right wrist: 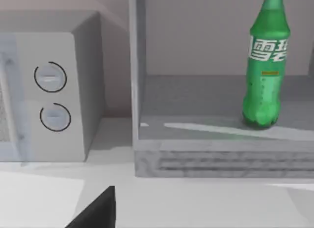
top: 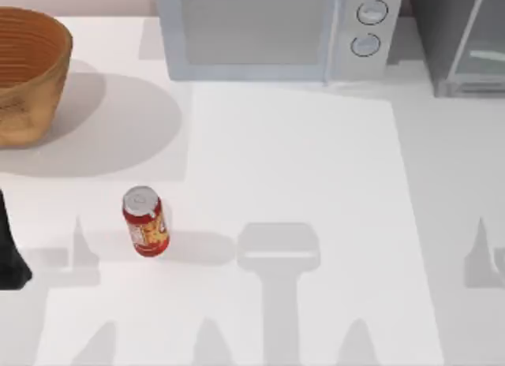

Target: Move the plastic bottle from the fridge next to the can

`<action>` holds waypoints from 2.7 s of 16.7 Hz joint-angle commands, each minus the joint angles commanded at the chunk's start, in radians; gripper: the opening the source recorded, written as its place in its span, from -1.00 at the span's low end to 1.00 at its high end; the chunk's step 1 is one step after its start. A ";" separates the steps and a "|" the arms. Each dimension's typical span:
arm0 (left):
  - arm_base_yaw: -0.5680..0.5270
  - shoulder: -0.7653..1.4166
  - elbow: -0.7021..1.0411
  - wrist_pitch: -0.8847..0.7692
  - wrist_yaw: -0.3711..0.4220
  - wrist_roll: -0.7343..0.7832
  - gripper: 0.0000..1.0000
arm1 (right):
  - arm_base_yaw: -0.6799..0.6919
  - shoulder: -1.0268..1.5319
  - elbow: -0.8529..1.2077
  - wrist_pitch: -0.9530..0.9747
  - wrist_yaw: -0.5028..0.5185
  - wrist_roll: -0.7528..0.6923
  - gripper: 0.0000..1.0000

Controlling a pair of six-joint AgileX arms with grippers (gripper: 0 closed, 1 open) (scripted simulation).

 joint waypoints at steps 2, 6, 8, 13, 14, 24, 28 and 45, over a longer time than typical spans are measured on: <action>0.000 0.000 0.000 0.000 0.000 0.000 1.00 | 0.000 0.000 0.000 0.000 0.000 0.000 1.00; 0.000 0.000 0.000 0.000 0.000 0.000 1.00 | -0.022 0.104 0.071 0.082 -0.012 -0.001 1.00; 0.000 0.000 0.000 0.000 0.000 0.000 1.00 | -0.042 0.220 0.140 0.162 -0.027 -0.001 1.00; 0.000 0.000 0.000 0.000 0.000 0.000 1.00 | -0.103 0.690 0.365 0.424 -0.083 0.001 1.00; 0.000 0.000 0.000 0.000 0.000 0.000 1.00 | -0.116 0.808 0.415 0.482 -0.096 0.002 1.00; 0.000 0.000 0.000 0.000 0.000 0.000 1.00 | -0.239 1.908 0.868 1.010 -0.208 0.005 1.00; 0.000 0.000 0.000 0.000 0.000 0.000 1.00 | -0.266 2.111 0.972 1.130 -0.233 0.005 1.00; 0.000 0.000 0.000 0.000 0.000 0.000 1.00 | -0.243 2.288 1.260 1.026 -0.207 0.004 1.00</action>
